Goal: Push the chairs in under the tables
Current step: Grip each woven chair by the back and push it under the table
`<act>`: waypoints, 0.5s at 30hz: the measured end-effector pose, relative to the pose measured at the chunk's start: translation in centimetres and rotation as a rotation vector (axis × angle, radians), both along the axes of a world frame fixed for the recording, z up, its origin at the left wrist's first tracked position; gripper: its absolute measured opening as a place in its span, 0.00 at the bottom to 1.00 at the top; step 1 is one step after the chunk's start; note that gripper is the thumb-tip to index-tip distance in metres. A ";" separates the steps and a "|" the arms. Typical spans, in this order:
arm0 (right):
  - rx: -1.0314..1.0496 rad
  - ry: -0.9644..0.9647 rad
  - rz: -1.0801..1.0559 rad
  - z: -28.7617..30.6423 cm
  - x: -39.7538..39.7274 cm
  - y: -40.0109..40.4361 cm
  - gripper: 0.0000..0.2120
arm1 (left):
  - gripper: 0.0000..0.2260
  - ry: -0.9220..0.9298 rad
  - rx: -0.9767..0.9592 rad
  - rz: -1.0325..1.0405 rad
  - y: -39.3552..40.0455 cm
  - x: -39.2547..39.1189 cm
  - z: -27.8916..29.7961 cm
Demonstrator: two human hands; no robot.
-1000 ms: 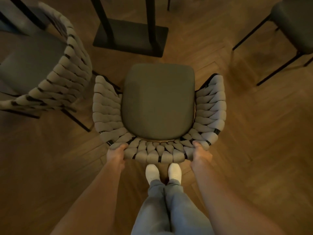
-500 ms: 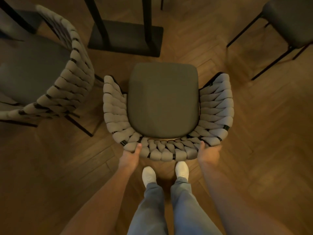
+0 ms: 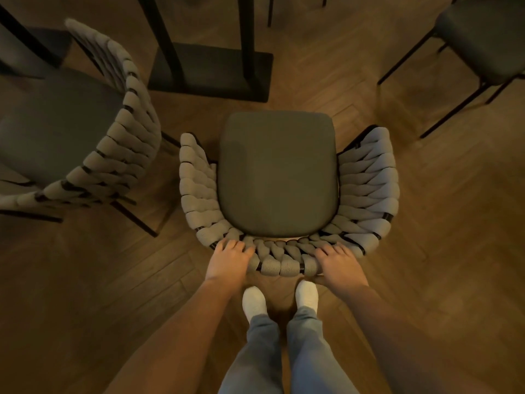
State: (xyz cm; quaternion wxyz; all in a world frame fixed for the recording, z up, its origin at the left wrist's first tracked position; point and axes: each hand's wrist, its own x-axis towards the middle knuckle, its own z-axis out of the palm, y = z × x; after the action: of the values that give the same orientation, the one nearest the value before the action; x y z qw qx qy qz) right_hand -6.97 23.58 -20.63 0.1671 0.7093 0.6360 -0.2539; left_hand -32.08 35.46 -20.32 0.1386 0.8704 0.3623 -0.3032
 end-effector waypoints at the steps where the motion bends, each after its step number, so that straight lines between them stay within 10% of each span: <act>1: -0.016 -0.004 0.017 0.0 0.1 0.4 0.30 | 0.26 0.003 -0.002 0.000 0.3 0.1 -0.3; 15: 0.047 -0.068 0.003 -1.1 1.1 6.9 0.15 | 0.24 -0.001 0.007 -0.064 7.8 1.6 -0.6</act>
State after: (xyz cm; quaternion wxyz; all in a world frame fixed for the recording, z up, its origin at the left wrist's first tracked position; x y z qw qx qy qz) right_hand -5.89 30.46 -21.78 0.1723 0.7202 0.6370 -0.2144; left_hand -30.47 43.22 -20.92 0.1258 0.8823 0.3353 -0.3055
